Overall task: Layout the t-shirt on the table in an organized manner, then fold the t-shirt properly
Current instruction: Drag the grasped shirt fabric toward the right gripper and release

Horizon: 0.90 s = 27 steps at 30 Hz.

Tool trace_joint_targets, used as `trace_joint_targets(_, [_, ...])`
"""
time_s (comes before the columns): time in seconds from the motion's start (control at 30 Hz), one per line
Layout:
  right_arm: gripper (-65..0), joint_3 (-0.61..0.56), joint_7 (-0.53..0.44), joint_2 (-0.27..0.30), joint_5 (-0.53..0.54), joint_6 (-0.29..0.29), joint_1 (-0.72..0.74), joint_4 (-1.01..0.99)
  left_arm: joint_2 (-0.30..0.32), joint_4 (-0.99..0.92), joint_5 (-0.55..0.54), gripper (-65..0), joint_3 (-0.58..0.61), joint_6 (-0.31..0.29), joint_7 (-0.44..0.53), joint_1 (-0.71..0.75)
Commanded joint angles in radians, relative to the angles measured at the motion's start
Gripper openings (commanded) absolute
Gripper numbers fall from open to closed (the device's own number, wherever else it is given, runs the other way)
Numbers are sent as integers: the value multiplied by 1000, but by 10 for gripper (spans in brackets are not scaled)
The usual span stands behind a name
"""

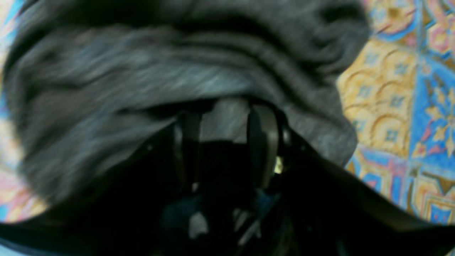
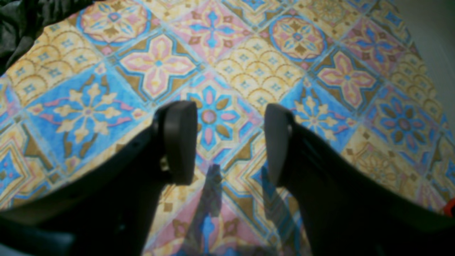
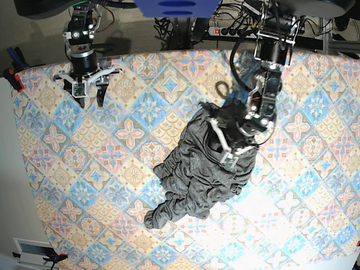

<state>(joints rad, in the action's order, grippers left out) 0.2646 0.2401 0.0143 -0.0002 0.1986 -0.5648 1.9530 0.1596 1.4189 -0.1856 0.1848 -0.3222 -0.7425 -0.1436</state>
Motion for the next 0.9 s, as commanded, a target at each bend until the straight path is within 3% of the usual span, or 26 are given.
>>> trace_joint_targets(0.0, [-357, 3, -26, 5, 2, -6, -2, 15, -12, 12, -10, -454, 17, -4, 21, -23])
trace_joint_targets(0.2, [-357, 5, -26, 5, 2, -6, -2, 15, -68, 7, -4, -629, 45, -4, 27, -29])
trace_joint_targets(0.47, [-357, 12, -26, 5, 2, -6, 50, 15, -108, 16, -15, -628, 52, -5, 24, -84])
trace_joint_targets(0.6, [-357, 12, -26, 5, 2, -6, 50, 15, -162, 10, -13, -628, 60, -7, 22, -126])
trace_joint_targets(0.87, [-357, 12, -29, 5, 2, -6, 50, 13, -275, -138, -5, -627, 284, -7, 28, -290])
